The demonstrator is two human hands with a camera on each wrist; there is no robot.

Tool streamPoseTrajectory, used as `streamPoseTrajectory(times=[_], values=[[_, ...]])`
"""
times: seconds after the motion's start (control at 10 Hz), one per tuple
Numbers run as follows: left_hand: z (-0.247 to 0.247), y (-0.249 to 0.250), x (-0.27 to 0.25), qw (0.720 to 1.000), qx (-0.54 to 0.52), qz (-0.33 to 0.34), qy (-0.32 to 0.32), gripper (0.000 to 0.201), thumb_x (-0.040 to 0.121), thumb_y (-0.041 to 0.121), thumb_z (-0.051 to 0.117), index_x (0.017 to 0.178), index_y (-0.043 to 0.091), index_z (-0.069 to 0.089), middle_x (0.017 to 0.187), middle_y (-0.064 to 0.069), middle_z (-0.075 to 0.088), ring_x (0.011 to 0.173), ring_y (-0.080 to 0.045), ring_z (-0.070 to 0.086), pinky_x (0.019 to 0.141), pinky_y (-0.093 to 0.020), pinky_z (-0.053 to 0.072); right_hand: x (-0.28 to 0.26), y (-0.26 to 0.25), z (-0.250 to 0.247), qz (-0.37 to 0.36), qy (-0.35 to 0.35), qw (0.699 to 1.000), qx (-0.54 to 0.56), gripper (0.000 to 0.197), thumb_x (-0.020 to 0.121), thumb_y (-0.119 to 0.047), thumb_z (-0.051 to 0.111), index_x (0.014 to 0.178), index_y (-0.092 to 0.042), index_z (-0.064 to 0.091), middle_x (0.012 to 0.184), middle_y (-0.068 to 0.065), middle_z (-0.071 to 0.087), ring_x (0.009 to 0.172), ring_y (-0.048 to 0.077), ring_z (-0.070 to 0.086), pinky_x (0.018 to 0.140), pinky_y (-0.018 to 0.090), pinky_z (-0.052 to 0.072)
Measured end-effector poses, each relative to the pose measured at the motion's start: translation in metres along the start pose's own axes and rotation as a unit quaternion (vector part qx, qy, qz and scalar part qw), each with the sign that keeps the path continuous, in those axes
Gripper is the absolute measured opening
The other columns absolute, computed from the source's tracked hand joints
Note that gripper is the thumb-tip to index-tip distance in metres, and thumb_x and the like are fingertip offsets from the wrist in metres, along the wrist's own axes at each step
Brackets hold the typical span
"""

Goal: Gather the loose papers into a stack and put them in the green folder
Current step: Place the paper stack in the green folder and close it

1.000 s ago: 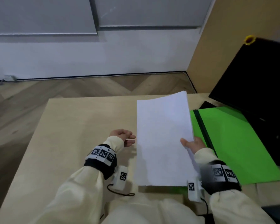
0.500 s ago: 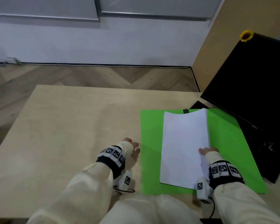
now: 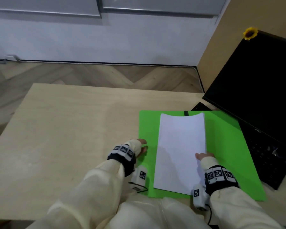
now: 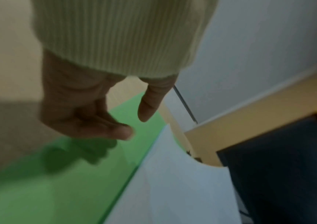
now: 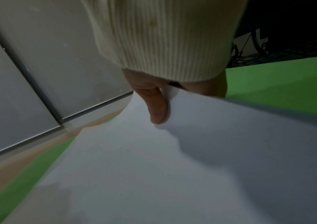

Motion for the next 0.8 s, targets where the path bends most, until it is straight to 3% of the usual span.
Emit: streamPoseTrajectory(times=[0.1,0.2,0.3,0.4,0.5,0.6,0.7,0.8], values=[[-0.049,-0.030,0.045,0.777,0.110,-0.216,0.581,0.050,0.087,-0.025,0.005,0.065,-0.006,0.047,0.038,-0.037,0.039,0.029,-0.032,0.032,0.106,-0.033,0.033,0.001,-0.006,0.003,-0.002,0.004,0.995,-0.095,0.046,0.095,-0.011,0.038,0.141,-0.006,0.032,0.147,0.015,0.037,0.137,0.027,0.037,0.102,0.026,0.039],[-0.056,-0.027,0.022,0.847,0.016,-0.207,0.489,0.040,0.099,0.001,0.028,0.063,-0.005,0.045,0.065,-0.022,0.047,0.068,-0.028,0.044,0.073,-0.032,0.051,-0.005,-0.003,0.010,0.027,-0.009,0.997,0.073,0.049,0.092,-0.014,0.052,0.137,0.002,0.040,0.142,0.021,0.043,0.131,0.032,0.045,0.061,0.017,0.041],[-0.034,-0.012,0.011,0.997,-0.075,-0.025,-0.005,0.041,0.087,0.006,0.060,0.050,0.012,0.041,0.053,-0.006,0.045,0.067,-0.025,0.050,0.077,-0.035,0.054,-0.001,-0.003,0.009,0.052,0.008,0.998,0.045,0.053,0.097,-0.026,0.041,0.141,0.001,0.033,0.151,0.020,0.030,0.137,0.028,0.036,0.086,0.023,0.044],[-0.060,0.011,-0.033,0.985,0.107,0.131,-0.044,0.033,0.084,0.000,0.061,0.065,0.018,0.043,0.066,0.003,0.044,0.087,-0.018,0.044,0.059,-0.021,0.040,-0.006,-0.020,0.006,0.007,0.038,0.999,-0.034,0.054,0.100,-0.032,0.024,0.145,-0.002,0.025,0.156,0.017,0.017,0.143,0.027,0.023,0.111,0.028,0.028],[-0.114,0.025,-0.037,0.977,0.099,0.190,-0.003,0.028,0.085,-0.007,0.057,0.113,-0.004,0.057,0.101,-0.022,0.063,0.088,-0.021,0.049,0.073,-0.028,0.041,-0.024,-0.032,0.005,-0.037,0.026,0.998,-0.049,0.050,0.102,-0.029,0.022,0.146,-0.007,0.022,0.156,0.017,0.014,0.145,0.029,0.018,0.114,0.031,0.024],[-0.178,0.031,-0.049,0.971,0.106,0.208,0.053,0.036,0.088,-0.002,0.053,0.125,-0.001,0.052,0.116,-0.028,0.062,0.088,-0.028,0.058,0.081,-0.038,0.049,-0.038,-0.037,0.008,-0.023,0.024,0.999,0.018,0.060,0.098,-0.032,0.039,0.145,0.002,0.022,0.154,0.019,0.019,0.142,0.030,0.024,0.113,0.034,0.027],[-0.232,0.031,-0.059,0.967,0.083,0.218,0.099,0.033,0.089,-0.001,0.052,0.122,0.001,0.055,0.112,-0.029,0.063,0.081,-0.028,0.055,0.081,-0.043,0.050,-0.040,-0.048,0.011,-0.012,0.027,0.995,0.097,0.063,0.092,-0.023,0.055,0.141,0.005,0.028,0.148,0.022,0.032,0.135,0.035,0.036,0.107,0.038,0.033],[-0.268,0.029,-0.068,0.967,0.063,0.222,0.107,0.033,0.089,-0.001,0.052,0.121,0.000,0.055,0.097,-0.023,0.061,0.080,-0.028,0.055,0.076,-0.037,0.048,-0.045,-0.069,0.019,-0.002,0.030,0.994,0.101,0.067,0.091,-0.022,0.056,0.143,0.006,0.024,0.150,0.021,0.030,0.136,0.036,0.034,0.106,0.039,0.033]])
Point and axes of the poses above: each hand's wrist, its own x-axis towards the middle knuckle, its own z-axis out of the palm, y = z × x, the point moved 5 cm from there along x, towards the middle knuckle
